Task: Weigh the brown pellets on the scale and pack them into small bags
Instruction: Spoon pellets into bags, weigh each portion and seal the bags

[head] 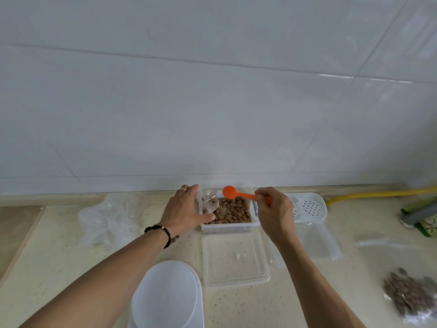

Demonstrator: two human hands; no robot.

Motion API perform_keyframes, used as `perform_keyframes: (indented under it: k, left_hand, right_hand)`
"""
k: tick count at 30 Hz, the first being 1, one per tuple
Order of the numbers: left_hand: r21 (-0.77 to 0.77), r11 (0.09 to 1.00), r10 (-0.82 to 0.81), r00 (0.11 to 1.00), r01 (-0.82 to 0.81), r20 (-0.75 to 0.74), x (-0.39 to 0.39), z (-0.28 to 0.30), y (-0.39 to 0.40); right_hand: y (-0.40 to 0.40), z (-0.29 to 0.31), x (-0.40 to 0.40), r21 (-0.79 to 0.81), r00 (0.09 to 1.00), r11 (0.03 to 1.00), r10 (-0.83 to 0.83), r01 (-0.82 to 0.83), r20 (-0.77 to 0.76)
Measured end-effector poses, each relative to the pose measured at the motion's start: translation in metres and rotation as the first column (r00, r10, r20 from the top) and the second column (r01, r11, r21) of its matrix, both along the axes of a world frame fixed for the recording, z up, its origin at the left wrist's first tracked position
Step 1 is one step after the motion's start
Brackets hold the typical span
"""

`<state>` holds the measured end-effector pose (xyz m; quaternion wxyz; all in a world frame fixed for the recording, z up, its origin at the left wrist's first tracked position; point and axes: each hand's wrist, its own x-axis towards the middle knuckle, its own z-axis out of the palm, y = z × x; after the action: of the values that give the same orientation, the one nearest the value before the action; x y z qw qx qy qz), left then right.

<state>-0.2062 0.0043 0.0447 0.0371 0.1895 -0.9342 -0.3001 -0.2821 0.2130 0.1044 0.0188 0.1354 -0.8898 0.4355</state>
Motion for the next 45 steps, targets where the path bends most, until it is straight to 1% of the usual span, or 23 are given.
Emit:
perform_keyframes:
  k: [3, 4, 5, 7, 9, 11, 13, 15, 18, 22, 24, 29, 31, 32, 33, 34, 35, 36, 37, 38, 40, 42, 45]
  left_hand:
    - [-0.008, 1.0, -0.008, 1.0, 0.008, -0.006, 0.001, 0.0, -0.001]
    - [-0.009, 1.0, -0.012, 1.0, 0.012, -0.008, 0.002, 0.0, -0.001]
    - [-0.01, 1.0, -0.017, 1.0, 0.017, -0.005, 0.003, 0.0, -0.002]
    - [-0.027, 0.999, -0.03, 1.0, 0.03, 0.003, 0.005, -0.001, -0.002]
    - [-0.038, 0.999, -0.038, 0.999, 0.039, 0.006, 0.006, -0.001, -0.003]
    - [-0.041, 0.998, -0.042, 0.999, 0.042, 0.01, 0.007, -0.001, -0.004]
    - [-0.045, 0.998, -0.048, 0.999, 0.049, 0.013, 0.008, -0.001, -0.005]
    - [-0.055, 0.997, -0.052, 0.999, 0.053, 0.013, 0.007, -0.001, -0.006]
    - [-0.067, 0.996, -0.056, 0.998, 0.057, 0.012, 0.006, 0.001, -0.006]
    - [-0.08, 0.995, -0.056, 0.998, 0.057, 0.02, 0.004, 0.003, -0.006]
    - [-0.086, 0.995, -0.057, 0.998, 0.06, 0.03, 0.003, 0.003, -0.006]
    - [-0.091, 0.994, -0.061, 0.996, 0.067, 0.072, 0.0, 0.007, -0.005]
    - [-0.081, 0.995, -0.055, 0.996, 0.061, 0.071, -0.001, 0.008, -0.004]
    - [-0.078, 0.995, -0.052, 0.996, 0.057, 0.066, -0.001, 0.009, -0.004]
    - [-0.074, 0.996, -0.049, 0.997, 0.053, 0.058, -0.001, 0.01, -0.003]
    - [-0.068, 0.996, -0.048, 0.998, 0.051, 0.05, -0.002, 0.01, -0.002]
    - [-0.065, 0.997, -0.049, 0.998, 0.051, 0.041, -0.001, 0.011, -0.001]
    - [-0.067, 0.996, -0.052, 0.998, 0.053, 0.03, -0.001, 0.013, 0.0]
    - [-0.073, 0.996, -0.056, 0.998, 0.057, 0.019, 0.0, 0.014, 0.001]
    - [-0.078, 0.995, -0.059, 0.998, 0.059, 0.005, 0.001, 0.015, 0.002]
    - [-0.073, 0.995, -0.065, 0.998, 0.064, -0.019, 0.004, 0.02, 0.003]
    - [-0.074, 0.995, -0.076, 0.996, 0.073, -0.037, 0.007, 0.027, 0.007]
    - [-0.101, 0.992, -0.082, 0.992, 0.072, -0.098, 0.014, 0.042, 0.017]
  right_hand:
    - [0.007, -0.019, -0.005, 0.271, 0.998, 0.963, -0.01, -0.005, 0.054]
    - [0.008, -0.024, -0.004, 0.336, 0.997, 0.942, -0.003, -0.022, 0.071]
    - [0.008, -0.028, -0.004, 0.357, 0.995, 0.933, 0.005, -0.04, 0.099]
    - [0.005, -0.035, -0.002, 0.307, 0.983, 0.948, 0.026, -0.082, 0.181]
    - [0.001, -0.038, -0.001, 0.203, 0.954, 0.976, 0.012, -0.076, 0.299]
    - [-0.001, -0.041, 0.0, 0.072, 0.902, 0.997, -0.048, 0.018, 0.429]
    - [0.0, -0.042, -0.001, -0.029, 0.851, 0.988, -0.114, 0.15, 0.513]
    - [0.0, -0.043, -0.002, -0.081, 0.813, 0.964, -0.168, 0.254, 0.557]
    - [0.003, -0.043, -0.005, -0.127, 0.767, 0.93, -0.2, 0.344, 0.61]
    - [0.008, -0.04, -0.006, -0.221, 0.723, 0.889, -0.158, 0.4, 0.673]
    - [0.01, -0.035, -0.005, -0.27, 0.718, 0.867, -0.135, 0.419, 0.683]
    - [0.008, -0.013, -0.002, -0.391, 0.777, 0.831, -0.077, 0.396, 0.625]
    - [0.004, -0.005, -0.001, -0.387, 0.836, 0.864, -0.068, 0.323, 0.545]
    - [0.001, -0.002, 0.001, -0.358, 0.882, 0.898, -0.063, 0.254, 0.467]
    - [-0.003, 0.001, 0.003, -0.291, 0.935, 0.945, -0.04, 0.149, 0.351]
    - [-0.007, 0.004, 0.007, -0.184, 0.977, 0.983, 0.027, 0.013, 0.211]
    - [-0.011, 0.007, 0.012, -0.06, 0.989, 0.99, 0.128, -0.124, 0.075]
    - [-0.015, 0.009, 0.017, 0.047, 0.972, 0.972, 0.232, -0.23, -0.035]
    - [-0.016, 0.01, 0.021, 0.115, 0.946, 0.95, 0.303, -0.291, -0.111]
    - [-0.016, 0.013, 0.023, 0.135, 0.933, 0.941, 0.33, -0.311, -0.144]
    - [-0.01, 0.022, 0.027, 0.091, 0.947, 0.956, 0.289, -0.279, -0.139]
    - [-0.001, 0.032, 0.03, 0.012, 0.972, 0.976, 0.217, -0.217, -0.089]
    - [0.015, 0.049, 0.041, -0.16, 0.996, 0.983, 0.091, -0.089, 0.004]
